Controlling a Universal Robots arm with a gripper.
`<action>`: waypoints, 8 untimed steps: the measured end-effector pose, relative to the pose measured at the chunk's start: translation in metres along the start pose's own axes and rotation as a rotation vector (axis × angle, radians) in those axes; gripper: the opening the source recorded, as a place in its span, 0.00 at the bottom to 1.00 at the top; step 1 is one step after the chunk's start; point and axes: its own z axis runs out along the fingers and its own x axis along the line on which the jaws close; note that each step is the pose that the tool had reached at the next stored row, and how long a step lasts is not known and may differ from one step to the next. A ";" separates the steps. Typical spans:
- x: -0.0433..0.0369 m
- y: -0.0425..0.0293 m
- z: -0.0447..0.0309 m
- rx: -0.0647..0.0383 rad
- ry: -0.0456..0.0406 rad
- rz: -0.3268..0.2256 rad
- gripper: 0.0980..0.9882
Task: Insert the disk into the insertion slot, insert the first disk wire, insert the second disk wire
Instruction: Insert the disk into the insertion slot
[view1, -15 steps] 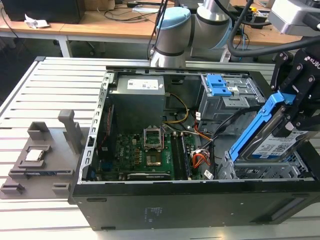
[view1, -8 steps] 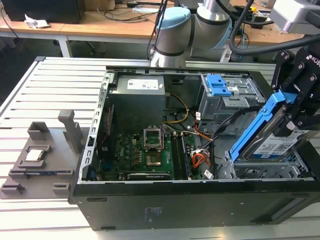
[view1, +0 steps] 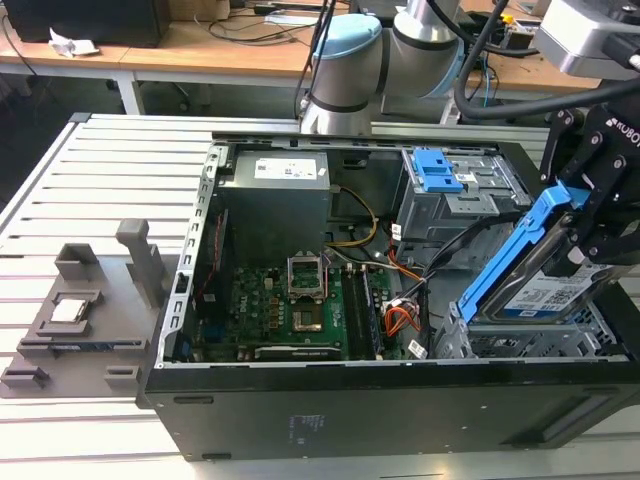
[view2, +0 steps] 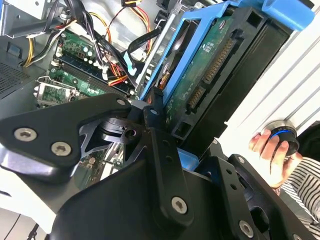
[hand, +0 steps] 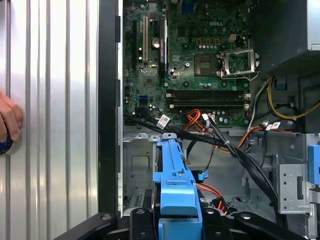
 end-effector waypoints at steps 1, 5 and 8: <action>0.0000 0.0000 0.0000 0.000 0.0000 0.001 0.30; -0.0006 -0.0001 -0.0020 0.000 0.0013 0.014 0.30; -0.0012 -0.0006 -0.0024 0.000 0.0013 0.014 0.30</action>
